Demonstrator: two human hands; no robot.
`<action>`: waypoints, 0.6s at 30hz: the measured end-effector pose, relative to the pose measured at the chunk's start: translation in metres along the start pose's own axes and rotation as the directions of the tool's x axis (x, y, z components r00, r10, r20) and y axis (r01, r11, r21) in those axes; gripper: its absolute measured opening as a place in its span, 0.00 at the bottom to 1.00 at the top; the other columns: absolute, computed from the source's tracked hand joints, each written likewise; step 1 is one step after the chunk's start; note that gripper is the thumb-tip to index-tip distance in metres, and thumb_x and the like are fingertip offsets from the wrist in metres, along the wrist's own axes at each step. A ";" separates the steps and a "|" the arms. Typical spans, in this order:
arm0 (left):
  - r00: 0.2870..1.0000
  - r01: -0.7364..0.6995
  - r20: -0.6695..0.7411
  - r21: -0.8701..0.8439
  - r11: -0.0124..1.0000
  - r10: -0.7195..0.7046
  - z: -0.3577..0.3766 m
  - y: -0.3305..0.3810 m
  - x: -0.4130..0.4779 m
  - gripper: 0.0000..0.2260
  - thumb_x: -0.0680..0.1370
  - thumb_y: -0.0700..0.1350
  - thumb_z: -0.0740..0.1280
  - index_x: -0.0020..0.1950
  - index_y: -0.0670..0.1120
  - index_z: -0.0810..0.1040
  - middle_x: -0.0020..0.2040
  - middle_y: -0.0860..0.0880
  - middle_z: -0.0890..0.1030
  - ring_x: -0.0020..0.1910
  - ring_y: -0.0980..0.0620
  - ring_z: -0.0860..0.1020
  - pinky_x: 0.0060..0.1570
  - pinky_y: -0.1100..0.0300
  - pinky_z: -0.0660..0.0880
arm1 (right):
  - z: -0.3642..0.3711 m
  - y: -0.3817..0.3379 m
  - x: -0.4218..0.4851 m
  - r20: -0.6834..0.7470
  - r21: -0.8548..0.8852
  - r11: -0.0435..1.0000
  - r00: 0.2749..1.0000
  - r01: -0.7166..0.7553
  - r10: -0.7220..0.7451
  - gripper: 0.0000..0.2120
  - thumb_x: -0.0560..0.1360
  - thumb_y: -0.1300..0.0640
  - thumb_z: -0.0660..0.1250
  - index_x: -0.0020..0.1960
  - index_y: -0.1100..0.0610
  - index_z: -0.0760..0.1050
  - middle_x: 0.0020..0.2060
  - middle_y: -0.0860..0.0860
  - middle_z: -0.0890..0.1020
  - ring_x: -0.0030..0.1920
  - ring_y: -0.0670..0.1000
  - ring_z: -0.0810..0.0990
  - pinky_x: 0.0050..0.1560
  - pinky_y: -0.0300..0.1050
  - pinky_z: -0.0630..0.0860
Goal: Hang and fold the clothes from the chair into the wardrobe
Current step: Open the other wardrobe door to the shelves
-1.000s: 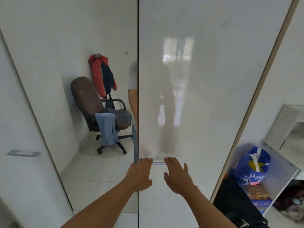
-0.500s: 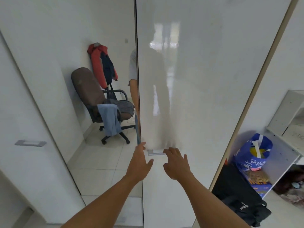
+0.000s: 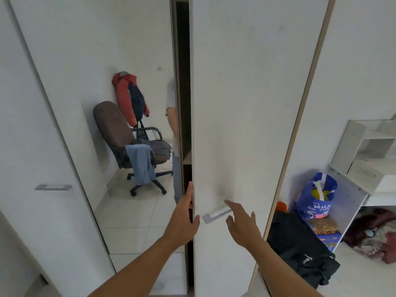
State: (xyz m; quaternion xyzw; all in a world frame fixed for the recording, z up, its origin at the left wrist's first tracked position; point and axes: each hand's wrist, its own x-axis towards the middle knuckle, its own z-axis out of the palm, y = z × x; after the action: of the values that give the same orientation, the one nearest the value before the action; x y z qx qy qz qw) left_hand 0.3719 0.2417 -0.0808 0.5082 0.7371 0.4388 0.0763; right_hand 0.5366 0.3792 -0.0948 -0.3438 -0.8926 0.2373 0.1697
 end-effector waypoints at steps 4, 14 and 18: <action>0.996 -0.065 0.061 -0.015 0.998 0.065 0.008 0.025 -0.031 0.49 0.76 0.47 0.73 0.79 0.63 0.36 0.67 0.56 0.70 0.60 0.59 0.75 0.60 0.54 0.78 | -0.034 -0.029 -0.041 -0.258 0.140 0.981 0.961 0.136 -0.097 0.22 0.85 0.47 0.53 0.77 0.40 0.55 0.76 0.40 0.61 0.73 0.39 0.63 0.69 0.30 0.56; 0.930 -0.268 0.262 0.001 0.963 0.259 0.051 0.108 -0.089 0.50 0.75 0.48 0.73 0.77 0.67 0.34 0.74 0.54 0.69 0.46 0.60 0.79 0.47 0.71 0.78 | -0.132 -0.088 -0.145 -0.506 -0.015 0.968 0.834 0.249 -0.223 0.26 0.83 0.41 0.52 0.77 0.33 0.45 0.78 0.34 0.51 0.69 0.23 0.46 0.65 0.20 0.46; 0.865 -0.340 0.373 -0.056 0.939 0.335 0.084 0.152 -0.106 0.47 0.76 0.46 0.72 0.77 0.68 0.38 0.81 0.54 0.54 0.63 0.54 0.78 0.60 0.55 0.78 | -0.161 -0.068 -0.182 -0.578 -0.034 0.992 0.808 0.119 -0.117 0.25 0.84 0.44 0.51 0.79 0.47 0.55 0.78 0.48 0.58 0.70 0.30 0.58 0.57 0.16 0.54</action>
State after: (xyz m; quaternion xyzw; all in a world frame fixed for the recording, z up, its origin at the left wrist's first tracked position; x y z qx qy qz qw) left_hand 0.5721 0.2183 -0.0567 0.7042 0.6109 0.3354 0.1355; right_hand 0.7038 0.2582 0.0495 -0.3433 -0.8180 0.1123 0.4477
